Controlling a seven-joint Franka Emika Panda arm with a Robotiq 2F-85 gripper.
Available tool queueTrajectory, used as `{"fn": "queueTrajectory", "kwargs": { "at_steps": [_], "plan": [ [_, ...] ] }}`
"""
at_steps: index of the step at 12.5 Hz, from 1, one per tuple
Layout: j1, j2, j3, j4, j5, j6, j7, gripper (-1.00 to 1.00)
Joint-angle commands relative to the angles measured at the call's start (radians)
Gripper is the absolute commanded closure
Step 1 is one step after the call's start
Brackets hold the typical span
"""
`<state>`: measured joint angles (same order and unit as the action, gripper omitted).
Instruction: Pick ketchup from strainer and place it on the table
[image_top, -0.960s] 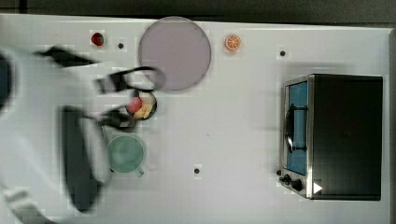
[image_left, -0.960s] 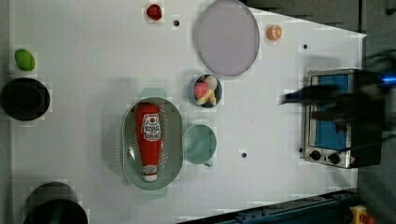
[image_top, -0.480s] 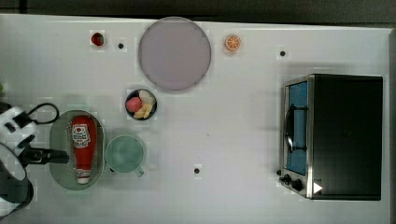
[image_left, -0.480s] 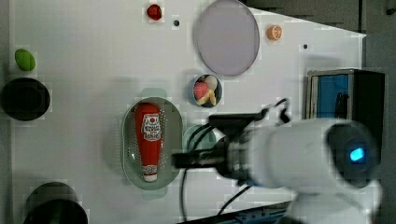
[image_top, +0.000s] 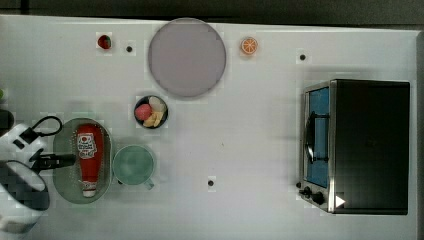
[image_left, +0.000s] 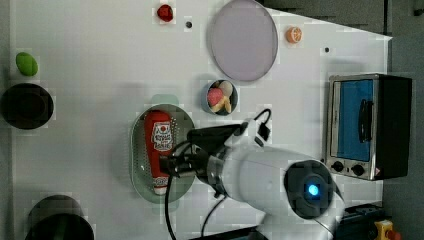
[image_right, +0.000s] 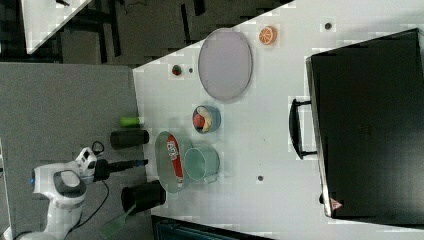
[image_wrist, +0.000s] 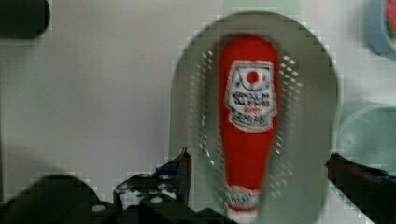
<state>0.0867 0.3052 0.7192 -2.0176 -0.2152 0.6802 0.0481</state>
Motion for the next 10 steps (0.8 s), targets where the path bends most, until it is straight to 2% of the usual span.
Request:
{"fn": "queueTrajectory", "kwargs": {
  "at_steps": [1,6,10],
  "plan": [
    [-0.017,0.116,-0.029,-0.035,-0.079,0.109,0.109,-1.00],
    [-0.011,0.287,-0.052,-0.028,-0.250,0.234,0.192,-1.00],
    [0.004,0.378,-0.072,-0.003,-0.324,0.284,0.264,-1.00]
  ]
}}
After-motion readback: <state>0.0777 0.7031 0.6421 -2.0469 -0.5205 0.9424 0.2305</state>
